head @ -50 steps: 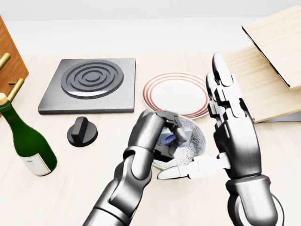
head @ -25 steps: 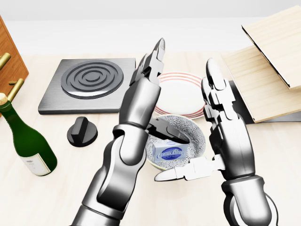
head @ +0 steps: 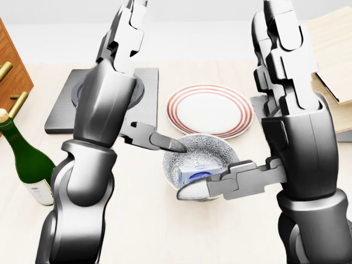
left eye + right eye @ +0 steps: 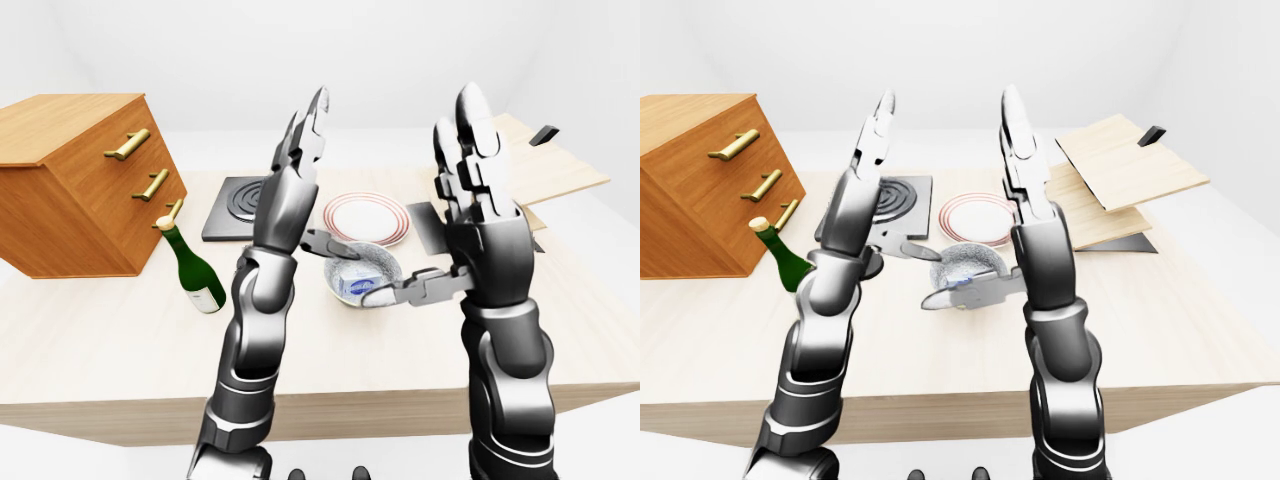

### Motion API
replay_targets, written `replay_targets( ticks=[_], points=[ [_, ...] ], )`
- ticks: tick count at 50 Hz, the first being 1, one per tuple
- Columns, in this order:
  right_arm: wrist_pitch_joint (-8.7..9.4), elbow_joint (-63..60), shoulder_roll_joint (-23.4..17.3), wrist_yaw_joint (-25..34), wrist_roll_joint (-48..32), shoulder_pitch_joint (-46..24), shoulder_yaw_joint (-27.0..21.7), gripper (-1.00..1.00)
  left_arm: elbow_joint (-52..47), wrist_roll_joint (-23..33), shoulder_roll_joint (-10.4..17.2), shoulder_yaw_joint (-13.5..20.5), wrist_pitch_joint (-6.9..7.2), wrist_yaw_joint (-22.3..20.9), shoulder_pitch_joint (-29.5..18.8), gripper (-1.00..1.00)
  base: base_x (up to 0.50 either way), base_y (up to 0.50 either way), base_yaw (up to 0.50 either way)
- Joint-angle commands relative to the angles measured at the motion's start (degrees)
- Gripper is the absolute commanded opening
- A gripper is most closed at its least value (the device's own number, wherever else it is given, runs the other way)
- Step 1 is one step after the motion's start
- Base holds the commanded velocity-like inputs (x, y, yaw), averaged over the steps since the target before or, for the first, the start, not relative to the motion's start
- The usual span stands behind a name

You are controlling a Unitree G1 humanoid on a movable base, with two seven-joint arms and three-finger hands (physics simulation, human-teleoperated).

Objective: Pick up the cream cheese and put it in the bowl.

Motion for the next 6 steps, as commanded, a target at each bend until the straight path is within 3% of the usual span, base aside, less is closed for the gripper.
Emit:
replay_targets(
  ticks=[1, 6],
  points=[
    [0.00, -9.3, -2.5, 2.4, -2.8, -11.7, -1.0, 1.00, -19.1, 1.8, 2.9, 0.5, 0.00, -9.8, 2.0, 1.00, 0.00, 0.00, 0.00],
    [0.00, -12.7, -3.4, 3.5, -4.4, -16.1, -0.6, 1.00, -27.8, 5.6, 2.5, -0.7, 0.00, -14.1, 3.1, 1.00, 0.00, 0.00, 0.00]
  ],
)
